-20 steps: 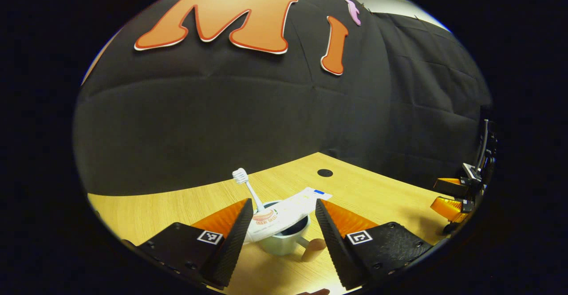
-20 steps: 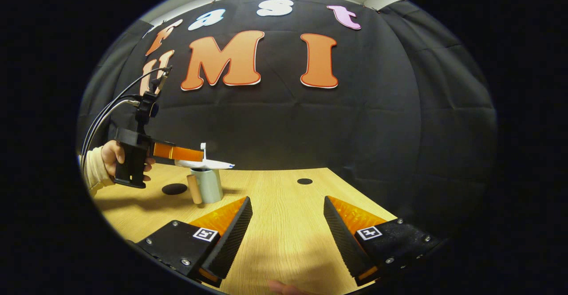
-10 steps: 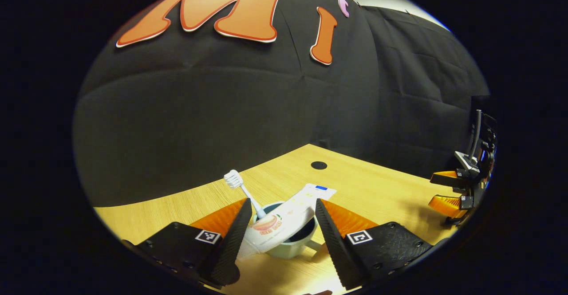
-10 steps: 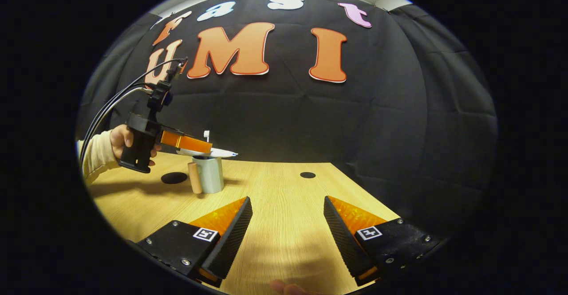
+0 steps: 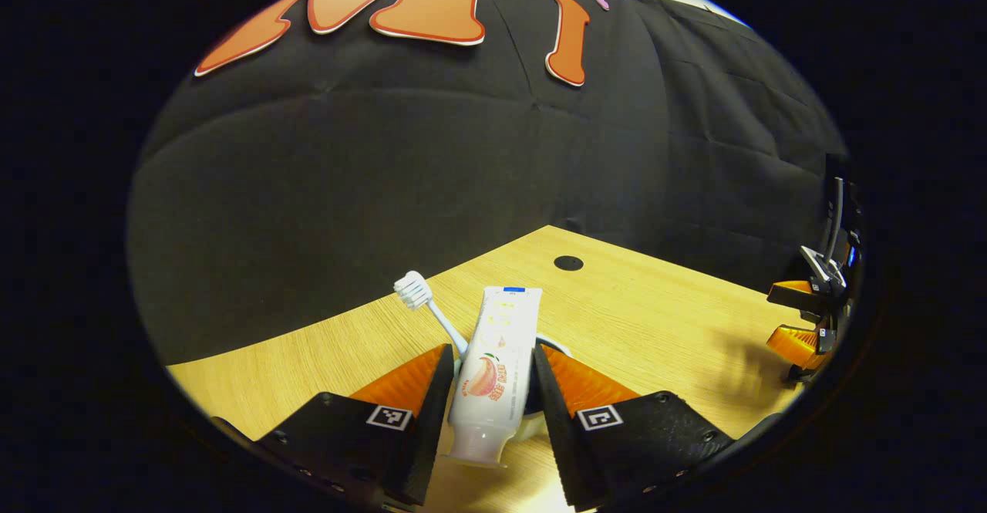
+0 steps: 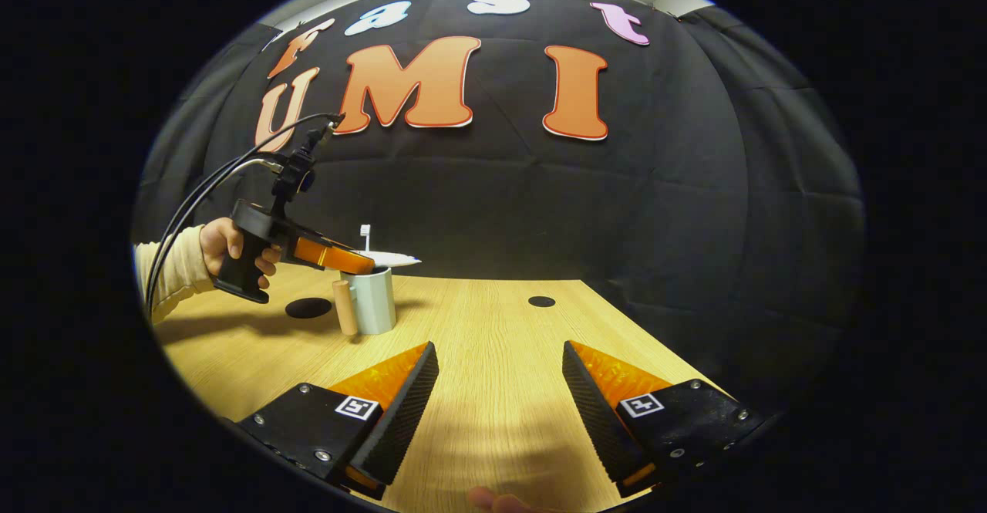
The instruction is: Put the toothbrush and toothpaste on the desktop into the cup, then pick up the cup and place it on the coaster on the desktop.
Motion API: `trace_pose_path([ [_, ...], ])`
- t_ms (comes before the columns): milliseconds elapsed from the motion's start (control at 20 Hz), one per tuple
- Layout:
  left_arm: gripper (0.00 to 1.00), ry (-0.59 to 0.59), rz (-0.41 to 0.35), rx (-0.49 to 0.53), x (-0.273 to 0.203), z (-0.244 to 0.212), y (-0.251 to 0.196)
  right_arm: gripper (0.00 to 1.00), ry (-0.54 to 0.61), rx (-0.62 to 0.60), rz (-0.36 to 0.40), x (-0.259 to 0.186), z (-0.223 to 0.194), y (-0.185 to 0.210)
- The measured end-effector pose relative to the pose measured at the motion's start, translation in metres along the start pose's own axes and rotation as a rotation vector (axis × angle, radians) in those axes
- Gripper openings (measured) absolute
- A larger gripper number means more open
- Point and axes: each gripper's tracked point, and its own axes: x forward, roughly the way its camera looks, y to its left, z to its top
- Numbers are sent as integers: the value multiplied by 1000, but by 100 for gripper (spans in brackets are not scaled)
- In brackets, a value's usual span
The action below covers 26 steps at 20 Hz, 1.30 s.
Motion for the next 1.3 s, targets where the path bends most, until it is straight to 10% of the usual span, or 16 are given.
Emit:
trace_pose_path([
  [750,47,-147,118,-83,-28,26,15,98,-19,43,44,-5,5,9],
  [1000,20,-77,112,-45,-21,20,6,98,-20,44,45,-6,5,10],
  [1150,22,-68,82,-21,-14,27,-2,98,-20,53,47,-7,5,9],
  [1300,48,-38,75,4,-12,24,-7,98,-22,50,52,-7,6,11],
])
